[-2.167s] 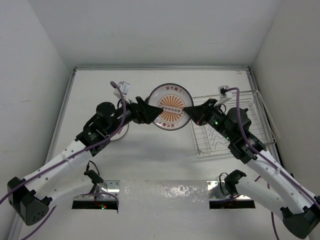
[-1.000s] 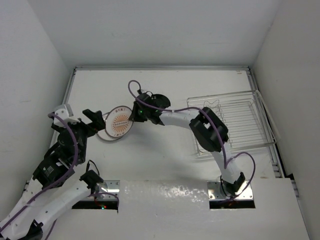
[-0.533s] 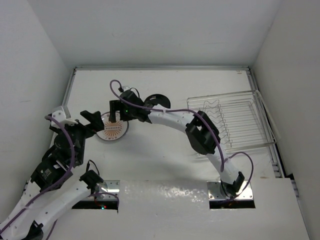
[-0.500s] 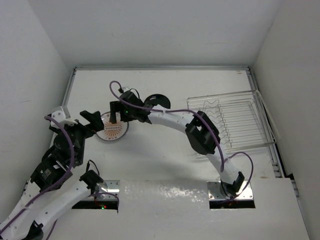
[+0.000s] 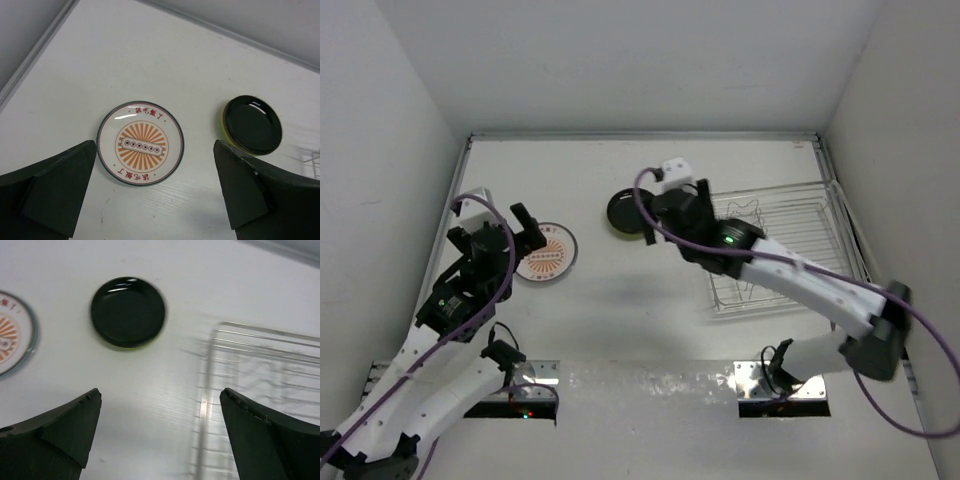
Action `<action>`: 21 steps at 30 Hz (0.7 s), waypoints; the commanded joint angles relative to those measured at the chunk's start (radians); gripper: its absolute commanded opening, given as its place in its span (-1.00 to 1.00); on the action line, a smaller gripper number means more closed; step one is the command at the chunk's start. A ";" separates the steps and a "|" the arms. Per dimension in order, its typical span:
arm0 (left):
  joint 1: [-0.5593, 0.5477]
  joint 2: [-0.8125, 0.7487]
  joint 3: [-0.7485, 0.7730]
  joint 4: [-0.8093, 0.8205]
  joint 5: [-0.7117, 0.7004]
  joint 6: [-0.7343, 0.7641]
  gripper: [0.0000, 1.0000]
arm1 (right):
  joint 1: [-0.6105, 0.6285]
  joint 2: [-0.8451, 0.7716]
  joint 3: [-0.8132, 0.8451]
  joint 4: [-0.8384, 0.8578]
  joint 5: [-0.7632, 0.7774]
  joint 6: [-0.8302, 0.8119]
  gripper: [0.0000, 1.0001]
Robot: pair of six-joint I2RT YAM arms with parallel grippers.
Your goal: Unload the plates from the dish rack
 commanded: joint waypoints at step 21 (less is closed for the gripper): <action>0.264 -0.215 -0.057 0.080 0.232 0.049 1.00 | 0.001 -0.942 -0.167 -0.798 0.453 0.028 0.98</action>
